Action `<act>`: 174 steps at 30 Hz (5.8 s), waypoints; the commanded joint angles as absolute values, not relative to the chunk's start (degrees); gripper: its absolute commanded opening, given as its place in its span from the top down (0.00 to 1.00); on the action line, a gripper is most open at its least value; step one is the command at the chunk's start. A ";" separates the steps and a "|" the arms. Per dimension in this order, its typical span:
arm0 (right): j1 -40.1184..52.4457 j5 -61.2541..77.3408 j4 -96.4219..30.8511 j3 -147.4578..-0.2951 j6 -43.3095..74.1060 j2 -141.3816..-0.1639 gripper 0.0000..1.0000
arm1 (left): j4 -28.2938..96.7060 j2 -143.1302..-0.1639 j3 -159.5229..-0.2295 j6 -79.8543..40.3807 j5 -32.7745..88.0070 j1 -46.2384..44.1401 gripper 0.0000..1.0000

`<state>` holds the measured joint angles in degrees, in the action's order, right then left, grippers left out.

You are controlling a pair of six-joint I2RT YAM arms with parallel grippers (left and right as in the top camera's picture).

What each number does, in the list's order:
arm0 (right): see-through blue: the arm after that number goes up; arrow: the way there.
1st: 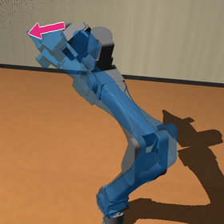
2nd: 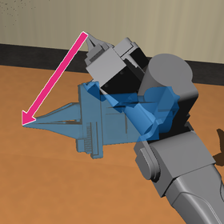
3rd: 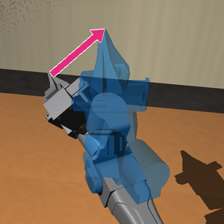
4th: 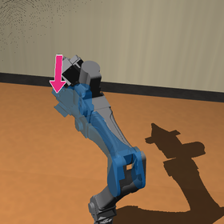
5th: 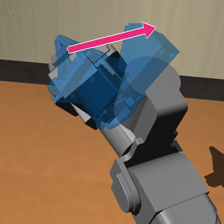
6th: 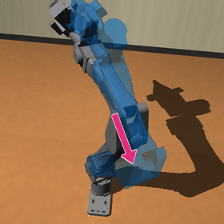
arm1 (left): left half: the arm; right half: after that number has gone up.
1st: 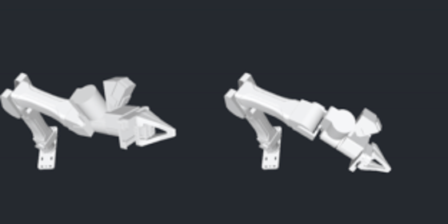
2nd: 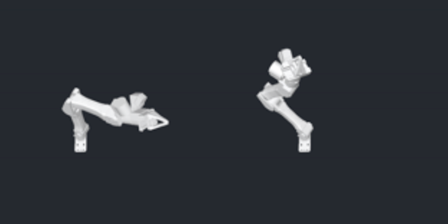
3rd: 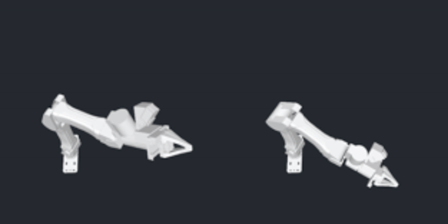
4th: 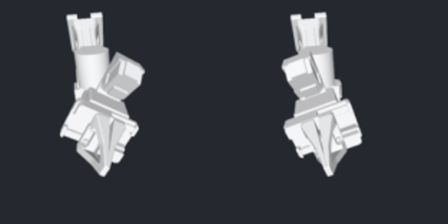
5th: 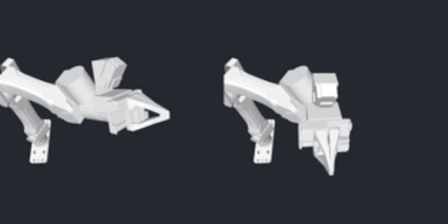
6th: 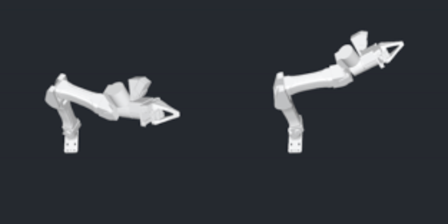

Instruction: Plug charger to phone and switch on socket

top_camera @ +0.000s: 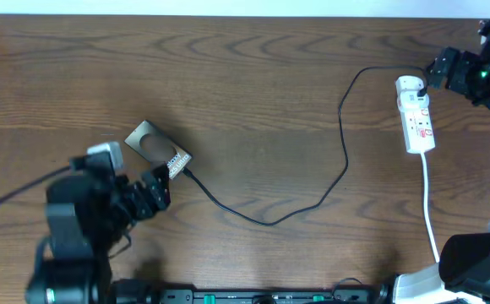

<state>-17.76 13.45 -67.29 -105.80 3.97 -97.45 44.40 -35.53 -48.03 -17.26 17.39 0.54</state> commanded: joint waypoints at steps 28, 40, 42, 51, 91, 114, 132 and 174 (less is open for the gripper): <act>-16.93 13.43 -67.31 -106.06 4.67 -97.49 0.01 | -4.58 -0.05 -0.23 -13.96 10.66 5.23 0.13; -16.93 13.43 -67.31 -106.06 4.67 -97.49 0.01 | 3.18 -0.08 -0.23 -13.98 11.27 5.02 0.12; -16.93 13.43 -67.31 -106.06 4.67 -97.49 0.01 | 3.18 -0.08 -0.23 -14.00 11.25 4.89 0.13; -16.93 13.43 -67.31 -106.06 4.67 -97.49 0.01 | 3.18 -0.23 -0.23 -14.00 11.25 3.88 0.13; 2.26 12.01 -42.57 -83.90 -1.37 -36.49 0.01 | 3.18 -0.23 -0.23 -13.98 11.25 3.88 0.13; 3.38 13.72 19.49 -4.58 -1.30 -0.32 0.01 | 3.18 -0.23 -0.23 -13.98 11.25 3.88 0.13; 3.42 7.84 -3.99 -0.32 -0.27 -0.30 0.01 | 3.18 -0.23 -0.23 -13.98 11.25 3.88 0.13; 3.42 7.86 -3.70 -0.32 -0.27 -0.32 0.01 | 3.18 -0.23 -0.23 -13.98 11.25 3.88 0.13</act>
